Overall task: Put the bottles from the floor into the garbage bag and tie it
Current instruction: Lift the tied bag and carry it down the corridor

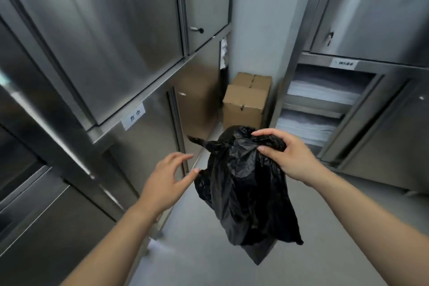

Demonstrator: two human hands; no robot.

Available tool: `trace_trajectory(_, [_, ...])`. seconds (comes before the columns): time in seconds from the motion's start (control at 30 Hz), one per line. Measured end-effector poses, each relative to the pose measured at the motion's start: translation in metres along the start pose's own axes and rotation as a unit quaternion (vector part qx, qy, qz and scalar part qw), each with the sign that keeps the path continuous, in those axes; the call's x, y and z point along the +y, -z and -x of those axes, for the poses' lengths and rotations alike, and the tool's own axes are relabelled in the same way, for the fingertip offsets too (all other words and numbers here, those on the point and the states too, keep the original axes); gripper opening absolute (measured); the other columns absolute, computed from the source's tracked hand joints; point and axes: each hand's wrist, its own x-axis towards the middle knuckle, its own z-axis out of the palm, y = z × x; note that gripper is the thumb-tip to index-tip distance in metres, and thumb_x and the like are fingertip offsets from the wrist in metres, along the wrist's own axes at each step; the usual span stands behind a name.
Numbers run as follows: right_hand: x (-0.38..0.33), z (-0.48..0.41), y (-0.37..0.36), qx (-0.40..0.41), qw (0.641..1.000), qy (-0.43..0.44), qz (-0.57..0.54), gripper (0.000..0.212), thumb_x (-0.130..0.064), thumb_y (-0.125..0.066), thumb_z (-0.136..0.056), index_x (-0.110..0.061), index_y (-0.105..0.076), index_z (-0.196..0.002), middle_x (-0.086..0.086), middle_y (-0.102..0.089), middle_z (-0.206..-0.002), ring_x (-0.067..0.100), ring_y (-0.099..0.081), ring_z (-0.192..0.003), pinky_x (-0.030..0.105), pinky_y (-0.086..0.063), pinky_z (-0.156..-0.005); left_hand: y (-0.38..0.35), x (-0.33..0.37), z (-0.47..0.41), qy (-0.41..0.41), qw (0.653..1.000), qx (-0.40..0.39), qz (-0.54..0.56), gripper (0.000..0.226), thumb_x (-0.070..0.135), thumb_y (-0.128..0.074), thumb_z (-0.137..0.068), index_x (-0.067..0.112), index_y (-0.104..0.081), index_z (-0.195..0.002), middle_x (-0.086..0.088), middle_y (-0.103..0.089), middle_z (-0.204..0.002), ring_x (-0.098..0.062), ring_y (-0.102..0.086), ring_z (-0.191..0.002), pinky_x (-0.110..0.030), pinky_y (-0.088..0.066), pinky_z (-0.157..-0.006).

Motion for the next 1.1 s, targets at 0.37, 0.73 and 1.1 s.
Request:
trace_trajectory(0.37, [-0.005, -0.119, 0.046, 0.153, 0.988, 0.021, 0.022, 0.03, -0.013, -0.067, -0.084, -0.043, -0.067, -0.09, -0.012, -0.068, -0.103, 0.002, -0.062, -0.097, 0.013, -0.045, -0.086, 0.019, -0.046, -0.142, -0.099, 0.994, -0.049, -0.017, 0.049, 0.058, -0.049, -0.084, 0.033, -0.052, -0.126, 0.011, -0.05, -0.126, -0.007, -0.044, -0.119, -0.021, -0.03, -0.095])
trace_trajectory(0.73, [0.022, -0.241, 0.112, 0.2, 0.979, 0.042, -0.007, 0.026, -0.006, -0.065, -0.084, -0.029, -0.067, -0.096, -0.011, -0.068, -0.096, -0.007, -0.062, -0.083, 0.006, -0.044, -0.075, -0.022, -0.047, -0.289, -0.131, 0.983, -0.068, -0.107, 0.062, 0.069, -0.037, -0.08, 0.031, -0.052, -0.126, 0.007, -0.053, -0.128, -0.015, -0.047, -0.121, -0.044, -0.038, -0.103])
trace_trajectory(1.1, [0.032, -0.328, 0.172, 0.196, 0.977, 0.075, -0.046, 0.028, 0.0, -0.064, -0.084, -0.027, -0.068, -0.094, -0.02, -0.072, -0.083, -0.003, -0.064, -0.083, 0.01, -0.047, -0.076, -0.094, -0.009, -0.385, -0.121, 0.981, -0.139, -0.059, 0.062, 0.076, -0.033, -0.078, 0.045, -0.041, -0.131, 0.012, -0.041, -0.141, -0.011, -0.03, -0.135, -0.065, -0.014, -0.108])
